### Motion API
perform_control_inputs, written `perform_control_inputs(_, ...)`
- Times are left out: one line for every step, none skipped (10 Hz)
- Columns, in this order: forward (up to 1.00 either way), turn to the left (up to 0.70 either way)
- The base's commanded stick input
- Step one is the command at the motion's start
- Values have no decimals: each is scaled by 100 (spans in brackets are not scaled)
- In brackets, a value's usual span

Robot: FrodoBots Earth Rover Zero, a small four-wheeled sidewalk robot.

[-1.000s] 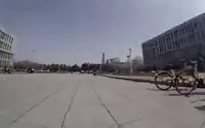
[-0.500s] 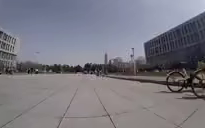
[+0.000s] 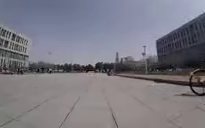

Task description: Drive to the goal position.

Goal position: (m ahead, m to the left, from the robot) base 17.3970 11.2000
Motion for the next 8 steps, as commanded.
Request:
perform_control_inputs(100,0)
perform_control_inputs(100,0)
perform_control_inputs(100,0)
perform_control_inputs(100,0)
perform_control_inputs(100,0)
perform_control_inputs(100,0)
perform_control_inputs(100,0)
perform_control_inputs(100,0)
